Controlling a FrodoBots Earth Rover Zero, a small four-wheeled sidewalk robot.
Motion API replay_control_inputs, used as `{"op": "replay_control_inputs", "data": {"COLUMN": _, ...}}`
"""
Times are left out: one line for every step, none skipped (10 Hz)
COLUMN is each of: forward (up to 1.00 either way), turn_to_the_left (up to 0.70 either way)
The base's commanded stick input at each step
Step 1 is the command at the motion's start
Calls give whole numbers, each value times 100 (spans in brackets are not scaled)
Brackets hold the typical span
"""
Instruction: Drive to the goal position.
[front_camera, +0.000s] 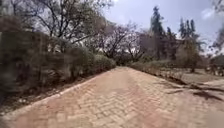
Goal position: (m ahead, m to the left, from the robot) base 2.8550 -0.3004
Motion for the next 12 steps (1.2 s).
{"op": "replay_control_inputs", "data": {"forward": 100, "turn_to_the_left": 0}}
{"op": "replay_control_inputs", "data": {"forward": 100, "turn_to_the_left": 0}}
{"op": "replay_control_inputs", "data": {"forward": 100, "turn_to_the_left": 0}}
{"op": "replay_control_inputs", "data": {"forward": 100, "turn_to_the_left": 0}}
{"op": "replay_control_inputs", "data": {"forward": 100, "turn_to_the_left": 0}}
{"op": "replay_control_inputs", "data": {"forward": 100, "turn_to_the_left": 0}}
{"op": "replay_control_inputs", "data": {"forward": 100, "turn_to_the_left": 0}}
{"op": "replay_control_inputs", "data": {"forward": 100, "turn_to_the_left": 0}}
{"op": "replay_control_inputs", "data": {"forward": 100, "turn_to_the_left": 0}}
{"op": "replay_control_inputs", "data": {"forward": 100, "turn_to_the_left": 0}}
{"op": "replay_control_inputs", "data": {"forward": 100, "turn_to_the_left": 0}}
{"op": "replay_control_inputs", "data": {"forward": 100, "turn_to_the_left": 0}}
